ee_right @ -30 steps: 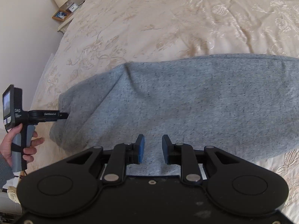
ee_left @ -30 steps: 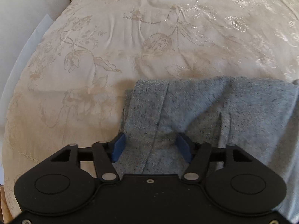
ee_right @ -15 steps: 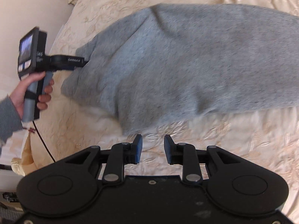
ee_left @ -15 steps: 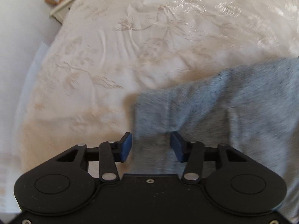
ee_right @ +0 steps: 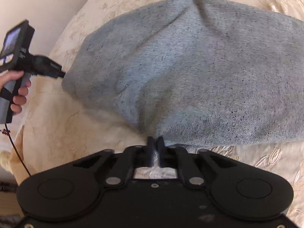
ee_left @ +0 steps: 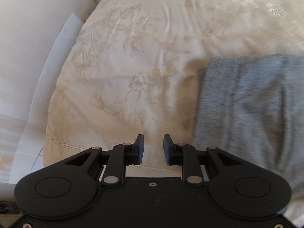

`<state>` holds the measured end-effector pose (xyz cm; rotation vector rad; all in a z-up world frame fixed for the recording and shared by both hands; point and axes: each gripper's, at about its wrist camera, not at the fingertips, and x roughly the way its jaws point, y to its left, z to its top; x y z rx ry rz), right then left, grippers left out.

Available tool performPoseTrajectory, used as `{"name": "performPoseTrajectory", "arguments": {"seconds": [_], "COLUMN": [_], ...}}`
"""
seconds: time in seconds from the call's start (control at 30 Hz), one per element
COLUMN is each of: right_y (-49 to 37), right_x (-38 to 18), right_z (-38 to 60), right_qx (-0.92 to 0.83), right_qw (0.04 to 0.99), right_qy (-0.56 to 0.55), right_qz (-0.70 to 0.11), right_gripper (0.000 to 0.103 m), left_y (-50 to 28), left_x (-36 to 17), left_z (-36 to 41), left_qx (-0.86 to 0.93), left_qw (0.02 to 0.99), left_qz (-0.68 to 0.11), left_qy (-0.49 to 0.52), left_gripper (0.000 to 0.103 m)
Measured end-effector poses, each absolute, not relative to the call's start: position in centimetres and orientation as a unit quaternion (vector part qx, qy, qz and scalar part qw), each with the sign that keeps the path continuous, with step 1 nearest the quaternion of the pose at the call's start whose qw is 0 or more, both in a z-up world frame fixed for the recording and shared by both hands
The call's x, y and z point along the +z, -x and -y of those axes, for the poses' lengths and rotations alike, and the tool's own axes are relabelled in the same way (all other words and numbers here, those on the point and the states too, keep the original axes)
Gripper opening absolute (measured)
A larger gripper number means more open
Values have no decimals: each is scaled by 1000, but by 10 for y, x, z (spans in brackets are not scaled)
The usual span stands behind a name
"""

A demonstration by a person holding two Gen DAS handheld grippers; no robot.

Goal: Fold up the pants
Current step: 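Grasp the folded pants edge with the right gripper while the left gripper grasps too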

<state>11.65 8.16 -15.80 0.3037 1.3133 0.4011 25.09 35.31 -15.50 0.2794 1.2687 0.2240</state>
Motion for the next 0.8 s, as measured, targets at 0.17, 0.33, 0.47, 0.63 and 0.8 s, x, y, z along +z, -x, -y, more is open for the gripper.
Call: {"name": "performPoseTrajectory", "arguments": {"seconds": [0.17, 0.33, 0.47, 0.63, 0.8], "right_y": [-102, -91, -81, -77, -79], "right_x": [-98, -127, -143, -156, -157], "right_z": [-65, -63, -62, -71, -81], "right_qx": [236, 189, 160, 158, 158], "right_qw": [790, 772, 771, 770, 785], "right_qy": [-134, -126, -133, -113, -103], "right_qz": [-550, -594, -602, -608, -590], "right_gripper": [1, 19, 29, 30, 30], "left_y": [-226, -206, -202, -217, -250], "left_x": [-131, -139, -151, -187, -196], "left_z": [-301, -236, -191, -192, -239], "left_qx": [4, -96, -151, -99, -64], "left_qw": [814, 807, 796, 769, 750], "left_qz": [-570, -575, -572, -604, -654], "left_qy": [-110, -95, -128, -183, -74], "left_gripper": [33, 36, 46, 44, 13]}}
